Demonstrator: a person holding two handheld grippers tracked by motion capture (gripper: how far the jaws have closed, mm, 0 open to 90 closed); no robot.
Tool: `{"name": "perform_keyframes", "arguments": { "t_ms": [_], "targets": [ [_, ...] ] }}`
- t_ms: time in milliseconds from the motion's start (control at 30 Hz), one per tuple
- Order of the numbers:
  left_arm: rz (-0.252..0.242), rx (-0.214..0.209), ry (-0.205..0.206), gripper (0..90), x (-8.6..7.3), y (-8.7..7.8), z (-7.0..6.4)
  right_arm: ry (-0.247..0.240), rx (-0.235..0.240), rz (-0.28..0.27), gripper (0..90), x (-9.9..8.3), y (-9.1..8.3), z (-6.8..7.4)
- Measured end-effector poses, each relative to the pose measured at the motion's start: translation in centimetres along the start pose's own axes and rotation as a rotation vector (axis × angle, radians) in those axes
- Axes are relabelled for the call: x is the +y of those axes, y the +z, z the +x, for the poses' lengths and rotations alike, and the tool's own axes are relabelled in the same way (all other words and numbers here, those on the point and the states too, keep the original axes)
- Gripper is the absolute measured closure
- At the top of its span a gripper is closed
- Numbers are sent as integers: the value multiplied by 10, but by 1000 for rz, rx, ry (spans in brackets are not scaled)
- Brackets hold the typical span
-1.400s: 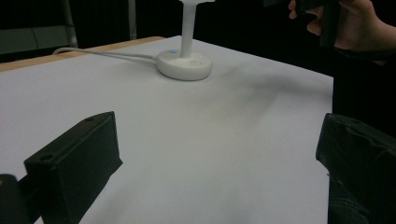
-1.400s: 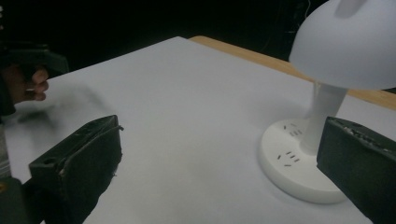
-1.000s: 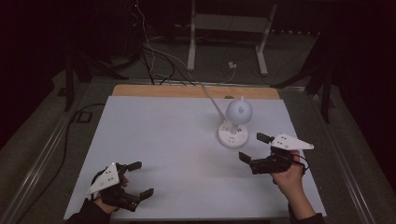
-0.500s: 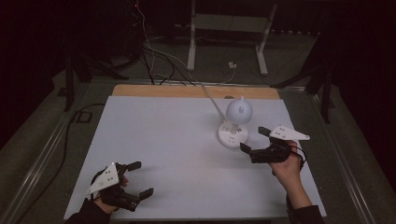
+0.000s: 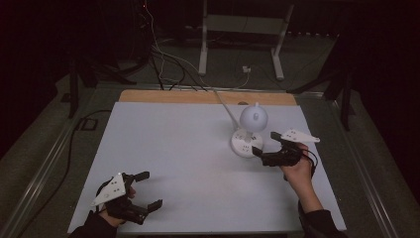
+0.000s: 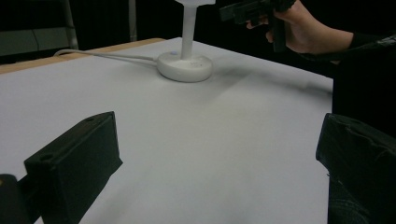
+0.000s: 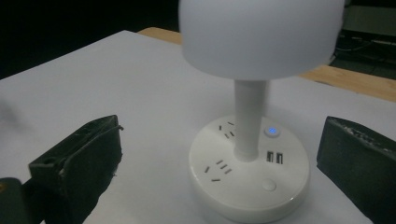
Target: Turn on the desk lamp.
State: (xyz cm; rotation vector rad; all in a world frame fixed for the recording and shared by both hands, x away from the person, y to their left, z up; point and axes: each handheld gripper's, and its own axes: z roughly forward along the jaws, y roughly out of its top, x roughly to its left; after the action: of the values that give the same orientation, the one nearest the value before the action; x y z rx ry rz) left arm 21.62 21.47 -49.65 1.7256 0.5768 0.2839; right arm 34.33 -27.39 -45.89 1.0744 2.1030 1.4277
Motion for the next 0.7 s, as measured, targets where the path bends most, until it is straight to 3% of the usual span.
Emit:
{"name": "perform_keyframes", "arguments": {
  "t_ms": [200,467,700],
  "targets": [
    [1,-1,0,3,0,0,0,14,-20,6,0,-5,6,-8],
    [0,-2,-3,3,0,0,0,47,-83,20,58,-15,10,-21],
    [6,-4,-5,3,0,0,0,71,-110,34,70,-16,15,-21]
  ]
}}
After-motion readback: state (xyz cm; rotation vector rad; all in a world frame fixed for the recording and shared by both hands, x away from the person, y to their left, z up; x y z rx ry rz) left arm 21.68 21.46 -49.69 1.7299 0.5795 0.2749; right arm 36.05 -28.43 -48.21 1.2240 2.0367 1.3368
